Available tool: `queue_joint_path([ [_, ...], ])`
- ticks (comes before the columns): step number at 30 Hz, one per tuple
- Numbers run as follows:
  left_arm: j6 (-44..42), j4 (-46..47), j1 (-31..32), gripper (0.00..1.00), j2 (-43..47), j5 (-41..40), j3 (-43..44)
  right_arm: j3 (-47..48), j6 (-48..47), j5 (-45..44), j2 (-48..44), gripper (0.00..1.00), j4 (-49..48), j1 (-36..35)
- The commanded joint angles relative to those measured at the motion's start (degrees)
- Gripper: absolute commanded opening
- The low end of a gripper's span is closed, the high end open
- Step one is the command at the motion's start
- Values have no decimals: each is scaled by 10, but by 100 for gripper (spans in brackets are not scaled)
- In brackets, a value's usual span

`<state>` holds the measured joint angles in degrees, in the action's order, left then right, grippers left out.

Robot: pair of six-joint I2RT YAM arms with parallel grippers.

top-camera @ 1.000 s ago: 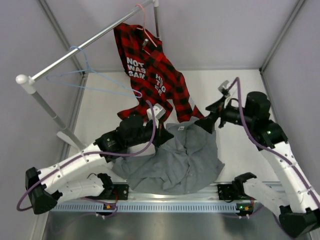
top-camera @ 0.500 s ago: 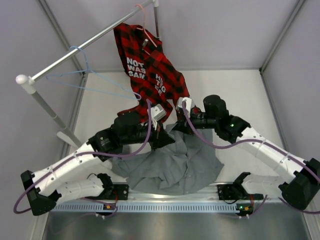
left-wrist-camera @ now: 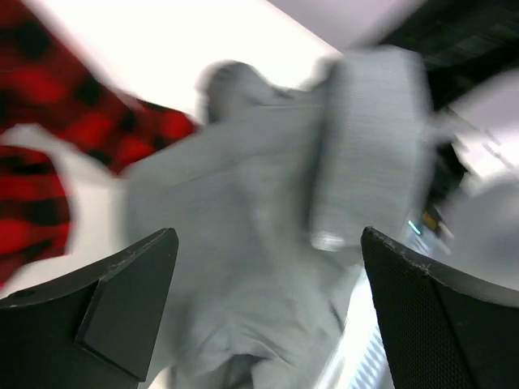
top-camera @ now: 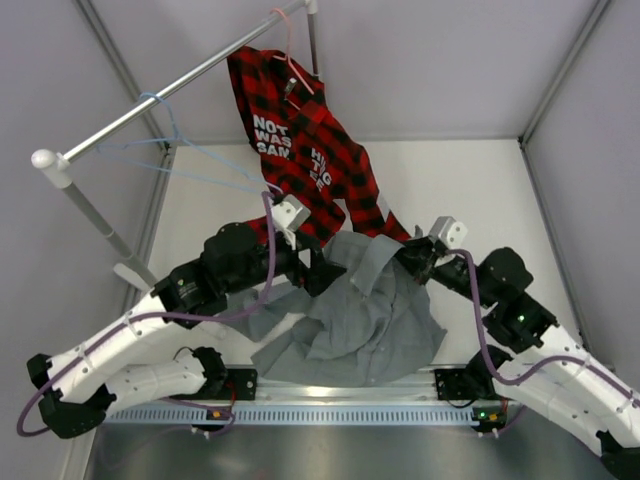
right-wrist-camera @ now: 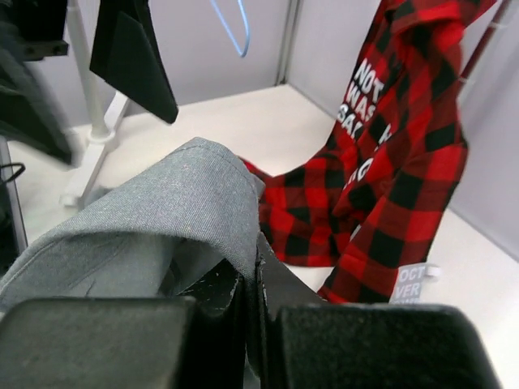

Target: Place the shirt on the hanger

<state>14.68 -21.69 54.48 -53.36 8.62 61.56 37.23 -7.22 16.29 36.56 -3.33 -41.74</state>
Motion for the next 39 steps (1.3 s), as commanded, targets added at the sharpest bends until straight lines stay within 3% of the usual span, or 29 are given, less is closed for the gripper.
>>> queue_joint_path([
  [1, 25, 0, -1, 98, 47, -264, -57, -13, 22, -31, -46, 0, -66, 0],
  [7, 37, 19, -1, 98, 54, -287, -155, 20, 27, 26, -63, 0, -8, 0],
  [9, 43, 61, -1, 98, 55, -297, -195, 35, 21, 73, -68, 0, 10, 0],
  [13, 48, 141, -3, 98, 44, -214, -246, 44, 17, 88, -82, 1, 28, 0],
  [18, 39, 248, -9, 98, 13, -231, -307, 76, 1, 137, -80, 1, 90, 0],
  [26, 36, 373, -13, 98, -85, -286, -309, 103, -11, 240, -76, 0, 117, 0],
  [32, -9, 467, -13, 98, -89, -275, -319, 109, -35, 246, -70, 0, 164, 0],
  [39, -63, 468, -15, 98, -110, -252, -304, 114, -37, 296, -70, 0, 178, 0],
])
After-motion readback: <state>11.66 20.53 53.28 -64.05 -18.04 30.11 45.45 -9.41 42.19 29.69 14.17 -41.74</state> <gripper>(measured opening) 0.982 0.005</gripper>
